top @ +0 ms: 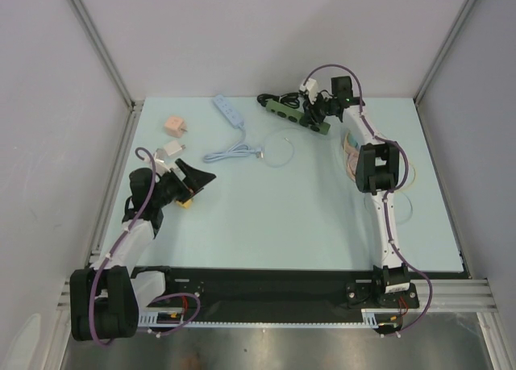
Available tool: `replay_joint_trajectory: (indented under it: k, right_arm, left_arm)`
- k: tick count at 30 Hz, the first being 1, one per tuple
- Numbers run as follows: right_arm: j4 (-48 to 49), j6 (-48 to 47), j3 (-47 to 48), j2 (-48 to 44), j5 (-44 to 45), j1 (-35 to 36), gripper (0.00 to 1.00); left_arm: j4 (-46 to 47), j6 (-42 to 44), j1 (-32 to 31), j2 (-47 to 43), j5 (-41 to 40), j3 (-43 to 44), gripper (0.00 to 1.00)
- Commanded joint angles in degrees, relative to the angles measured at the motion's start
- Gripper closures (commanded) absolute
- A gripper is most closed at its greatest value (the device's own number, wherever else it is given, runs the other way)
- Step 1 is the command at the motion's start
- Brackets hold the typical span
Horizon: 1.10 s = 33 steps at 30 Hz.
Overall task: Pull the plug off the socket
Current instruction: Place the socket at the corner of the board.
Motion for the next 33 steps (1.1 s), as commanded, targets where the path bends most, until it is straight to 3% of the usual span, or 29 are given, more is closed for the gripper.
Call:
replay_joint_trajectory:
  k: [1,8,13,17,18,20,24,33]
  right_arm:
    - [-0.08,9.56,3.49,1.07,-9.31,0.04,1.0]
    - [2.82,20.2,4.2,3.54,-5.81,-0.05,1.0]
    - [6.68,22.76,3.41,3.19,10.34,-0.58,0.94]
    - [10.02,25.04,2.53,1.52,15.9,-1.54,0.64]
    - [9.94,25.13,2.35,0.99,14.69,-1.98,0.51]
    - [10.2,24.96,1.57,-1.54,13.02,-2.16,0.36]
    - [9.76,23.29,-3.26,-7.86,8.27,-2.16,0.22]
    - [1.6,22.06,-11.0,-24.22,1.51,-2.86,0.08]
  left_arm:
    - [3.31,-0.67,0.47,0.79,1.99,-0.32,0.0]
    - [4.1,-1.02,0.38,1.76,2.52,-0.41,0.0]
    - [4.71,-1.37,-0.05,2.37,2.61,-0.5,0.0]
    - [5.5,-1.46,-0.93,2.64,2.78,-0.5,0.01]
    - [5.77,-1.54,-1.11,2.64,3.04,-0.41,0.0]
    - [6.64,-1.55,-2.59,2.55,3.4,-0.23,0.01]
    - [4.55,0.9,-6.55,2.37,2.17,2.13,0.01]
    - [-2.84,5.83,-11.92,0.8,0.67,7.41,0.0]
